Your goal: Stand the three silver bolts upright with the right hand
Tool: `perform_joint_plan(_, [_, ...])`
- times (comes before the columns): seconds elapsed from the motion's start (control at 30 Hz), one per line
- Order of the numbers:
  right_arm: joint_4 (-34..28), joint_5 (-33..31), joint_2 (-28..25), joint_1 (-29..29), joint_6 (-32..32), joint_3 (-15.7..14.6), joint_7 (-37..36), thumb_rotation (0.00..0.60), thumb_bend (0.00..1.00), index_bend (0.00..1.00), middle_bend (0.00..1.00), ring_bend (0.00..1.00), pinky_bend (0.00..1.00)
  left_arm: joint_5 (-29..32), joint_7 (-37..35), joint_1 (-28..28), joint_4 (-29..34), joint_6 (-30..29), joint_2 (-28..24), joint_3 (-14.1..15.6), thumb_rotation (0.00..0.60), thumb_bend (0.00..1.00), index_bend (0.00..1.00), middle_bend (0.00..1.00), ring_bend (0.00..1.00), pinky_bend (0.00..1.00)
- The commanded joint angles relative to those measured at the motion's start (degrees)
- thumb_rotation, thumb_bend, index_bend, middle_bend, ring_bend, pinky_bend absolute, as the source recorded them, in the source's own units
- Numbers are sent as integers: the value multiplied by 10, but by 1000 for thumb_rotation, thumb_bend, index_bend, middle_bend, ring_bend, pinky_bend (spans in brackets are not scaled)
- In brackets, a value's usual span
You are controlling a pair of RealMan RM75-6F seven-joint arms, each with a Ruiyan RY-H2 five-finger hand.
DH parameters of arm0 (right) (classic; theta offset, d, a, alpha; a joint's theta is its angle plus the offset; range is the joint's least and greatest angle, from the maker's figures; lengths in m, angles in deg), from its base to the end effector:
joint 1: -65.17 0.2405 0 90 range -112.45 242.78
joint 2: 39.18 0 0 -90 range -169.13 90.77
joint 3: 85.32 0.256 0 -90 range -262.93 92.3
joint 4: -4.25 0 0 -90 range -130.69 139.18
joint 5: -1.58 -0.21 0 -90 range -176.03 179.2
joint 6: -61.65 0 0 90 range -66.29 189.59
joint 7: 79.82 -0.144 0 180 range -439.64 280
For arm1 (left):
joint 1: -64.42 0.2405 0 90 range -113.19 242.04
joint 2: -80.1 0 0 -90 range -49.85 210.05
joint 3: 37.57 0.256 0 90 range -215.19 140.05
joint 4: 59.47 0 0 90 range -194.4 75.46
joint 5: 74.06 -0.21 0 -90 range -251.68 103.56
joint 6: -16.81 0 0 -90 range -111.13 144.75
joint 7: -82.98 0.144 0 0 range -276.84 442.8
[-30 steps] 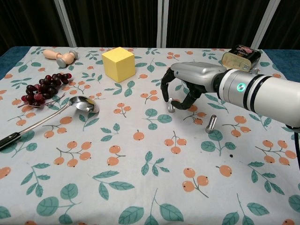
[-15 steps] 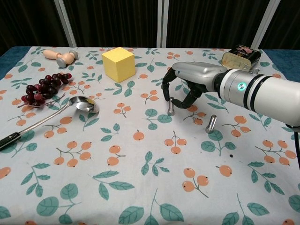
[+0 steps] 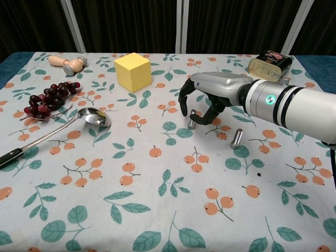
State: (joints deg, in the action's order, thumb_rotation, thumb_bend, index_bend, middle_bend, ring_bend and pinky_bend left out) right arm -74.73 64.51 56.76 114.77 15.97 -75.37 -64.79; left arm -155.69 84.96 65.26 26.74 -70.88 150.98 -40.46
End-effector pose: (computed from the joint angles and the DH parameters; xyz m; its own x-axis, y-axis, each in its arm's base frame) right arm -0.1067 -0.3437 -0.0710 0.4309 -0.4015 0.8082 -0.8505 -0.4800 0.2150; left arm -0.3449 0.1479 0.1408 0.4152 0.0008 0.9097 0.8977 0.1621 -0.4098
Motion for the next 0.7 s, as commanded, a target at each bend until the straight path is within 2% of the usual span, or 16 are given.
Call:
perform_joint_plan(0.03, [-6, 5, -3, -1, -5, 2, -4, 600, 381, 449, 215, 0, 0, 0, 0, 0, 0, 0, 0, 0, 600, 14, 146, 67, 0, 0])
perform_joint_plan(0.17, [-24, 17, -23, -5, -24, 13, -9, 600, 371, 414, 211, 0, 0, -1, 0, 0, 0, -2, -1, -1, 600, 15, 146, 67, 0, 0])
perform_joint_plan(0.33, [-21, -20, -63, -5, -34, 30, 25, 600, 211, 373, 194, 0, 0, -3, 0, 2, 2, -6, -3, 0, 600, 14, 146, 67, 0, 0])
perform_joint_plan(0.47, [20, -71, -67, 17, -20, 34, 90, 600, 195, 368, 182, 0, 0, -4, 5, 3, 6, -8, -5, 0, 600, 15, 146, 67, 0, 0])
perform_joint_plan(0.7, [99, -156, -29, 61, 16, 24, 176, 600, 197, 366, 182, 0, 0, -3, 14, 5, 17, -11, -10, 0, 600, 15, 146, 67, 0, 0])
